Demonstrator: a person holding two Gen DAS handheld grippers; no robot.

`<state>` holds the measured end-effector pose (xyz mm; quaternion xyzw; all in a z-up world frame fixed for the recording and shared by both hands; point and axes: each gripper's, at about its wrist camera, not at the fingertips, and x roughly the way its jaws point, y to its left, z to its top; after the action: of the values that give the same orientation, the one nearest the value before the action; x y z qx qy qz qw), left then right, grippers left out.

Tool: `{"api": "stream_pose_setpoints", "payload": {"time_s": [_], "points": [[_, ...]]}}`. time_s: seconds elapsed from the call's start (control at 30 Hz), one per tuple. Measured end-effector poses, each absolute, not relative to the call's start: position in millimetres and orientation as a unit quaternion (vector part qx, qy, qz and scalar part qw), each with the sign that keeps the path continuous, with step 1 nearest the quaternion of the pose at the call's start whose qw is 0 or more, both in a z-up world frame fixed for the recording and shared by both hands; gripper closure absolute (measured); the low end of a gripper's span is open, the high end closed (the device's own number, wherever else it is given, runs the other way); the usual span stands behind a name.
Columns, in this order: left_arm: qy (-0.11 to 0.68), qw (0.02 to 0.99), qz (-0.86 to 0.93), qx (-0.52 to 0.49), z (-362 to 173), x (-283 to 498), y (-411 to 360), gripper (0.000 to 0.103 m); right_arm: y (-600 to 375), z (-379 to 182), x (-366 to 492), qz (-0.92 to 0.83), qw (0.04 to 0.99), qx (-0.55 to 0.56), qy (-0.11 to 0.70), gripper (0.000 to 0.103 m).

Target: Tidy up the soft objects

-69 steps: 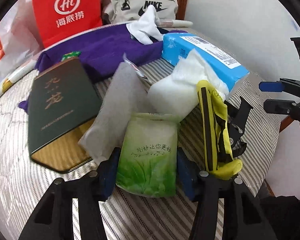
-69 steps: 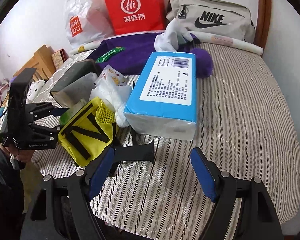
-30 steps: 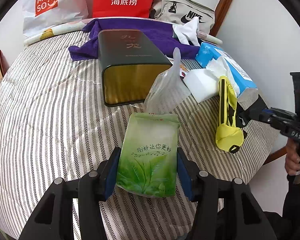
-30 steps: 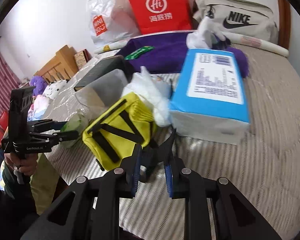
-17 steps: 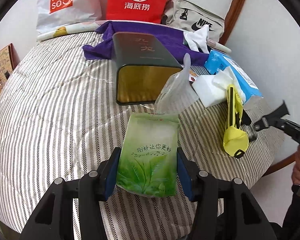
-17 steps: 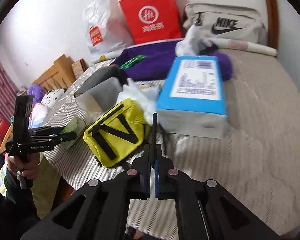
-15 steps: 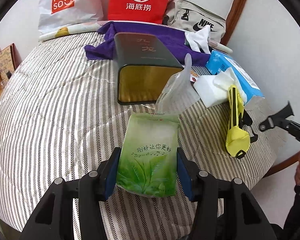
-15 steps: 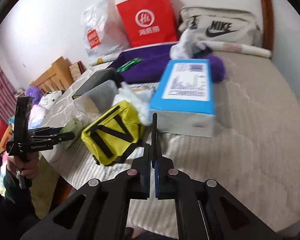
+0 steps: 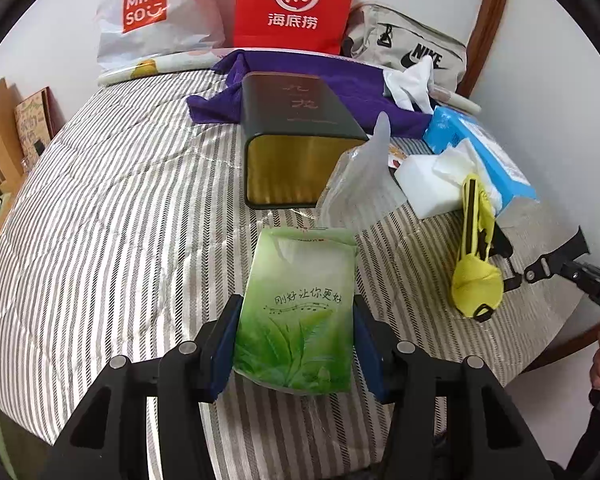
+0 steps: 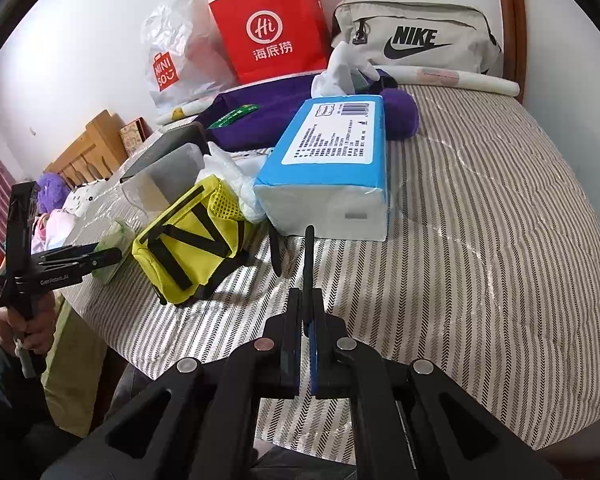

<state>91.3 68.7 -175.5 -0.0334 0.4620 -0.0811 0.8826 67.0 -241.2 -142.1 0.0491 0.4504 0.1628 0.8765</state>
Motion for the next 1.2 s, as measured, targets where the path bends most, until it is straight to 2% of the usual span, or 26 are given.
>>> {"api": "stream_pose_setpoints", "payload": {"time_s": [0.27, 0.53, 0.83, 1.2], "points": [[0.443, 0.893, -0.071, -0.043, -144, 88, 74, 0.053, -238, -124, 73, 0.173, 0.876, 0.044, 0.448, 0.1], [0.429, 0.898, -0.076, -0.059, -108, 109, 77, 0.053, -227, -77, 94, 0.21, 0.884, 0.033, 0.415, 0.1], [0.42, 0.904, -0.058, -0.045, -80, 159, 75, 0.053, -217, -36, 180, 0.216, 0.893, -0.006, 0.396, 0.1], [0.422, 0.903, -0.056, -0.059, -73, 234, 80, 0.053, -209, -50, 278, 0.215, 0.87, -0.002, 0.443, 0.1]]}}
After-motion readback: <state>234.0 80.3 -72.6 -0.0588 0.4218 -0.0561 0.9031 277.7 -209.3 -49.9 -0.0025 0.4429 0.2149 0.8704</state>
